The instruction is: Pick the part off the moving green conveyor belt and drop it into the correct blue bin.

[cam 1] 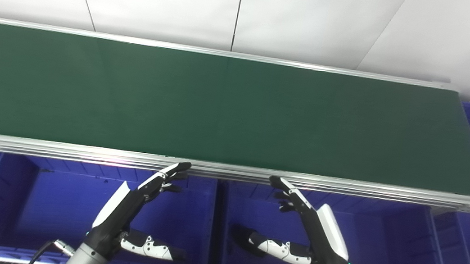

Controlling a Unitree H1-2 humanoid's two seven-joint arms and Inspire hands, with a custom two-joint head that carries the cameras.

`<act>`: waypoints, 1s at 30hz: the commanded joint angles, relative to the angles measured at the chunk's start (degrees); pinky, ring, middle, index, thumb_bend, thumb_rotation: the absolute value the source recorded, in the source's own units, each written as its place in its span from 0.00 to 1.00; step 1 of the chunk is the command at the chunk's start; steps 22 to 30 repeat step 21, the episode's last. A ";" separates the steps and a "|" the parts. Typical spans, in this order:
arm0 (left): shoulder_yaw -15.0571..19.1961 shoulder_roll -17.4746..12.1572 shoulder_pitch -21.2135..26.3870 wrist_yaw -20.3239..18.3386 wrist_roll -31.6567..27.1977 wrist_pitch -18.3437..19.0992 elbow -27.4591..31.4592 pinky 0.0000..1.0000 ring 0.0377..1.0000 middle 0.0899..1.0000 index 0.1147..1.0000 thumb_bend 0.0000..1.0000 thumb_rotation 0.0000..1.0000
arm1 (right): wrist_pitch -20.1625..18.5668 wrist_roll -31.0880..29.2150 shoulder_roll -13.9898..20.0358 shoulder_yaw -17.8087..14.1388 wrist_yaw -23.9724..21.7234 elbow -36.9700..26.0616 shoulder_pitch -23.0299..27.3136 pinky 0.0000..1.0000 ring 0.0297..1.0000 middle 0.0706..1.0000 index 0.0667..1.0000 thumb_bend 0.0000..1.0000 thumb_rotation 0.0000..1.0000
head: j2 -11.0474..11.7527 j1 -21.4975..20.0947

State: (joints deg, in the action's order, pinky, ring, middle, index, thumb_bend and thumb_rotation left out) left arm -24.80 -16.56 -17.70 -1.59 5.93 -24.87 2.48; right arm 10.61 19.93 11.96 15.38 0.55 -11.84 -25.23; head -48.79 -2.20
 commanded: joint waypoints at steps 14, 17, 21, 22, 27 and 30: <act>0.14 0.67 -0.48 1.83 -0.27 -2.06 -1.87 0.76 0.86 0.91 0.87 0.81 0.32 | 14.02 -5.36 -4.13 -2.59 2.65 8.95 -1.32 0.76 0.84 0.88 0.94 0.78 0.39 | 3.63 0.51; 0.22 0.87 -0.51 2.05 -0.27 -2.06 -2.20 0.76 0.86 0.91 0.87 0.81 0.32 | 15.53 -5.68 -4.44 -2.89 2.75 10.03 -1.33 0.77 0.85 0.88 0.94 0.78 0.38 | 3.88 0.32; 0.29 1.01 -0.68 1.94 -0.52 -2.06 -2.60 0.76 0.87 0.92 0.88 0.81 0.32 | 16.23 -5.94 -4.44 -2.65 4.24 10.63 -1.40 0.79 0.86 0.88 0.94 0.78 0.37 | 4.19 0.32; 0.29 1.01 -0.68 1.94 -0.52 -2.06 -2.60 0.76 0.87 0.92 0.88 0.81 0.32 | 16.23 -5.94 -4.44 -2.65 4.24 10.63 -1.40 0.79 0.86 0.88 0.94 0.78 0.37 | 4.19 0.32; 0.29 1.01 -0.68 1.94 -0.52 -2.06 -2.60 0.76 0.87 0.92 0.88 0.81 0.32 | 16.23 -5.94 -4.44 -2.65 4.24 10.63 -1.40 0.79 0.86 0.88 0.94 0.78 0.37 | 4.19 0.32; 0.29 1.01 -0.68 1.94 -0.52 -2.06 -2.60 0.76 0.87 0.92 0.88 0.81 0.32 | 16.23 -5.94 -4.44 -2.65 4.24 10.63 -1.40 0.79 0.86 0.88 0.94 0.78 0.37 | 4.19 0.32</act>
